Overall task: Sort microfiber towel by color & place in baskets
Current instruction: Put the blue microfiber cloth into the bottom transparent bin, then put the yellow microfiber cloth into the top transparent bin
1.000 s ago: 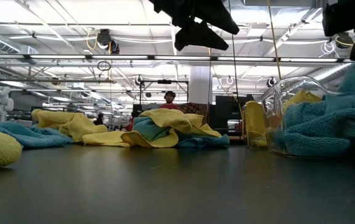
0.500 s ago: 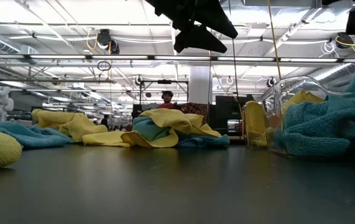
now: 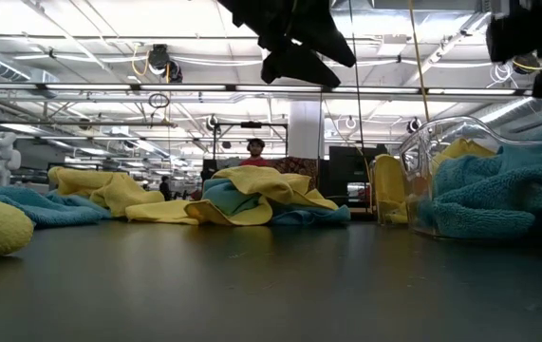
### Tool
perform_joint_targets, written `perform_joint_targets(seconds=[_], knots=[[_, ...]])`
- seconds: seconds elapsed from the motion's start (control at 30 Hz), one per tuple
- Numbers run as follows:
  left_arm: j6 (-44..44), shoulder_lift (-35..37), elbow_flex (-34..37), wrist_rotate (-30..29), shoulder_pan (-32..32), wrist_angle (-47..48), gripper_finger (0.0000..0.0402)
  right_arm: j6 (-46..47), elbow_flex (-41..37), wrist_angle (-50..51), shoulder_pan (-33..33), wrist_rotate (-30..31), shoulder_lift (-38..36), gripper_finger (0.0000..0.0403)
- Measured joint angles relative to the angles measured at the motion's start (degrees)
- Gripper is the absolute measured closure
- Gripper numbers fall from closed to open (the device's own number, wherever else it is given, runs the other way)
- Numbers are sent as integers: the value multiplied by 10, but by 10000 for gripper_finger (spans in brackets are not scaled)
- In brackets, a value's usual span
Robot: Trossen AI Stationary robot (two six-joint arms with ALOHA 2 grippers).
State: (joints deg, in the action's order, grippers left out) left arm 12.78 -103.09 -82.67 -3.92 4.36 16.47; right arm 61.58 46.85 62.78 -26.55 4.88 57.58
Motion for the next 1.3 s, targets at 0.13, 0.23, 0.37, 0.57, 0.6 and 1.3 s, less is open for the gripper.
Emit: perform_joint_targets(seconds=[0.13,0.23,0.37,0.57,0.6,1.3], knots=[[3,0,0,0,0,6,178,39,-54,3,8,22,8,394],[3,0,0,0,0,7,178,58,-99,-30,14,13,7,391],[4,0,0,0,0,7,178,66,-159,-131,15,-28,9,397],[5,0,0,0,0,7,178,70,-197,-200,15,-31,20,399],[5,0,0,0,0,6,178,70,-197,-199,15,-32,21,399],[-66,136,0,-119,-54,162,178,-32,15,-38,14,-26,1,307]])
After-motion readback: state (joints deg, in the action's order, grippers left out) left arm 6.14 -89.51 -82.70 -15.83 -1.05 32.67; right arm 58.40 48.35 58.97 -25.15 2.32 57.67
